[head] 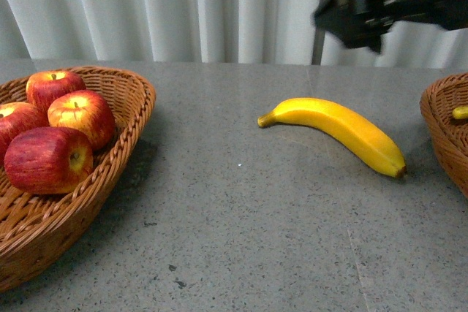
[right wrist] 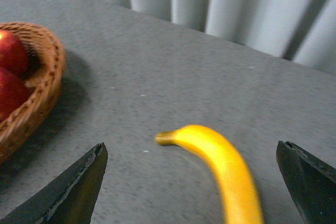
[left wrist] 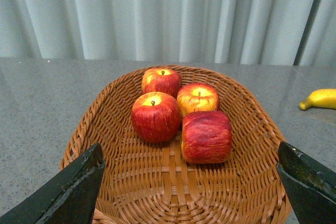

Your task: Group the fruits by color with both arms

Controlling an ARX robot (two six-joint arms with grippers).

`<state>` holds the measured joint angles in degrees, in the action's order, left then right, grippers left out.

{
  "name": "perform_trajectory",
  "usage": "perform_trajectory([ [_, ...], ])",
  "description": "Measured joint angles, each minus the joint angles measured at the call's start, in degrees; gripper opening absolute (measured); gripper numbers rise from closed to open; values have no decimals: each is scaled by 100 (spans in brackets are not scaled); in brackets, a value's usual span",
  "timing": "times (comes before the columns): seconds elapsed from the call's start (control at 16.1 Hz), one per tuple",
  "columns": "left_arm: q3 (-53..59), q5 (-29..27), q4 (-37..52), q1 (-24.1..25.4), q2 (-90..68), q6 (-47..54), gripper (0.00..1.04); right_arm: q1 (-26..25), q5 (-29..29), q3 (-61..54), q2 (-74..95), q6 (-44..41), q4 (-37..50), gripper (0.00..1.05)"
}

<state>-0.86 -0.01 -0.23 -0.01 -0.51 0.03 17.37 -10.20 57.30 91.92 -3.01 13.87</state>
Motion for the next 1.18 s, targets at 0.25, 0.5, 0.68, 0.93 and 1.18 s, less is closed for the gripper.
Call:
perform_trajectory([
  [0.25,0,0,2,0,0,0,98,745,186,1222,1425,-282,-229,98],
  [0.5,0,0,0,0,0,0,98,496,616,2330,2369,-713,-1211,98],
  [0.68,0,0,2,0,0,0,98,195,553,2688,2474,-1154,-2028,98],
  [0.93,0,0,2,0,0,0,98,-129,328,2822,2531,-1478,-2726,98],
  [1.18,0,0,0,0,0,0,98,-162,468,2885,2787,-1617,-2771,98],
])
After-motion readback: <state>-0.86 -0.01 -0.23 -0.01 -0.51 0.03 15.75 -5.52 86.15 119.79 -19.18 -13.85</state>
